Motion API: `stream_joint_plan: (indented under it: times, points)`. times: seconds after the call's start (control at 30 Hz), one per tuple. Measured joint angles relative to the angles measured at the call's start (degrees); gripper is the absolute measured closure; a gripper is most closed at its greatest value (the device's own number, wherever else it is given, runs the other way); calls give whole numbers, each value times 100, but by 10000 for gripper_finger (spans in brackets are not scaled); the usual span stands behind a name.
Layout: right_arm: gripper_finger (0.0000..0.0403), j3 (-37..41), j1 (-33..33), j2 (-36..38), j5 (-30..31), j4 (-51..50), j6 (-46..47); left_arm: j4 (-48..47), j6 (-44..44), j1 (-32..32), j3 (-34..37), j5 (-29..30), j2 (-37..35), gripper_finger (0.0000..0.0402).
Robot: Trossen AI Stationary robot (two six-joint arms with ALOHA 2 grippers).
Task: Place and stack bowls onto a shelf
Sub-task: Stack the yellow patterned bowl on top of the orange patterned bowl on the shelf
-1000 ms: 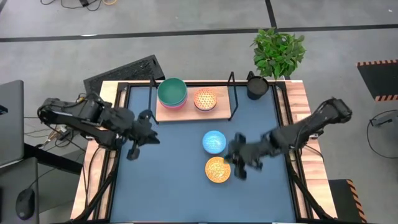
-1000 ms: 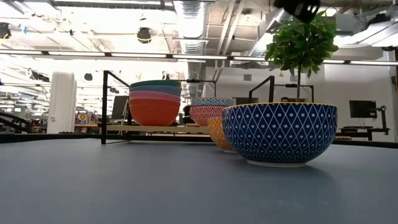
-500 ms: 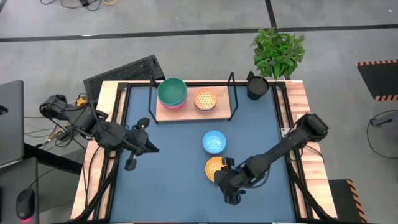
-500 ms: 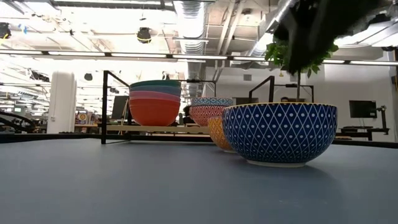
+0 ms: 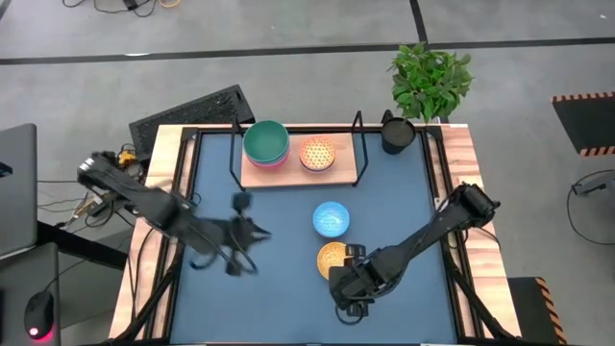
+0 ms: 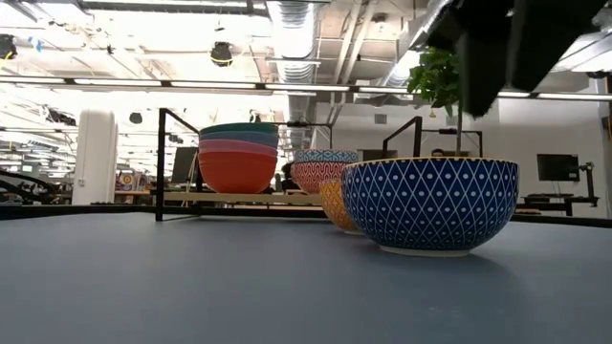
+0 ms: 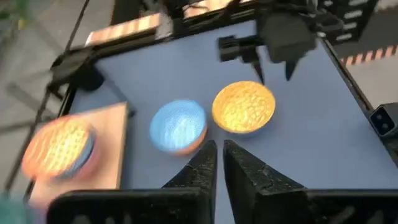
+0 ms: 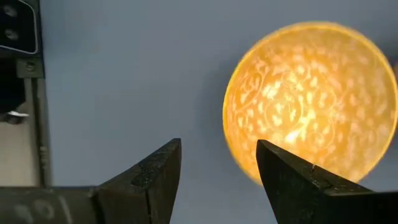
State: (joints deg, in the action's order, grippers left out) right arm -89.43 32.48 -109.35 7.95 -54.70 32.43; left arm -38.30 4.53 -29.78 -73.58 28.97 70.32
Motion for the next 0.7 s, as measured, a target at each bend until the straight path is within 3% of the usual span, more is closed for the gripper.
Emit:
stream_joint_plan:
  times: [0.27, 0.37, 0.7]
  points:
    - [168, -28, 432, 369, 6, -751, 995, 1108, -1870, 113, -70, -652, 1963, 293]
    - [168, -20, 684, 467, 4, -985, 1329, 1351, -2129, 310, -237, -1422, 2625, 266]
    - [168, -19, 1107, 506, 274, -1276, 2018, 1753, -2889, 702, -1401, -2330, 4225, 256]
